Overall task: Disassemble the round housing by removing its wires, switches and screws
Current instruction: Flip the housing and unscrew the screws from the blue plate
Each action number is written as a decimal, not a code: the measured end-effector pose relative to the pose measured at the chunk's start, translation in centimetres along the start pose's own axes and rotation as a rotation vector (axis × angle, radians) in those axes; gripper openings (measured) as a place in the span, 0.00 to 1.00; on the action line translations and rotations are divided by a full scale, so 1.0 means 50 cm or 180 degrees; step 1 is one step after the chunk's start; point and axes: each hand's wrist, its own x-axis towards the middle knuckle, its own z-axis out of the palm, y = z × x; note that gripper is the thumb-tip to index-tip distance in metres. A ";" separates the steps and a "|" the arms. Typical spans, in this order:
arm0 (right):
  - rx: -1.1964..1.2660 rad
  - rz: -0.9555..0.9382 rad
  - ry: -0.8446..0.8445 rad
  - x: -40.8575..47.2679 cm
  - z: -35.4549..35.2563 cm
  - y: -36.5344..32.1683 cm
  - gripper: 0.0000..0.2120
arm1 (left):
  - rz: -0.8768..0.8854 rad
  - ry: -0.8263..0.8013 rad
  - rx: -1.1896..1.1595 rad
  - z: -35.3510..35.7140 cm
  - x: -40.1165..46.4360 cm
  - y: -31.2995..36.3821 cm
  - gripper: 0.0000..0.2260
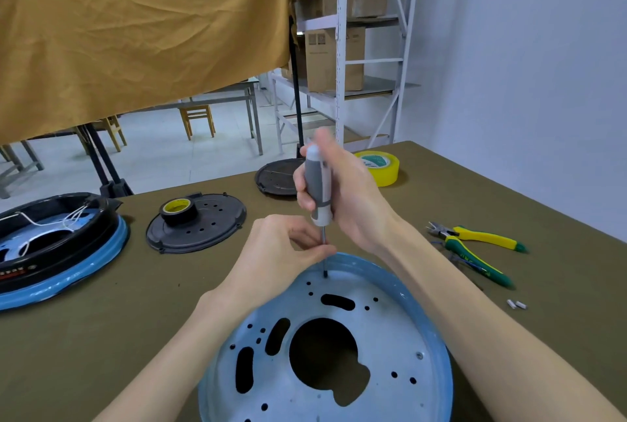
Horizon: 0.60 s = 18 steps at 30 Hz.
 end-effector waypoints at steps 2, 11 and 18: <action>-0.0247 -0.0220 0.0084 -0.002 0.009 0.003 0.18 | 0.0032 -0.0077 0.0051 -0.001 -0.001 0.001 0.05; -0.0010 -0.0012 0.0071 0.000 -0.002 0.001 0.21 | -0.0152 -0.0091 -0.0248 0.007 -0.001 0.004 0.03; -0.1868 -0.0852 0.0452 -0.018 -0.009 -0.013 0.16 | -0.0300 -0.0739 0.0863 -0.017 -0.011 0.002 0.15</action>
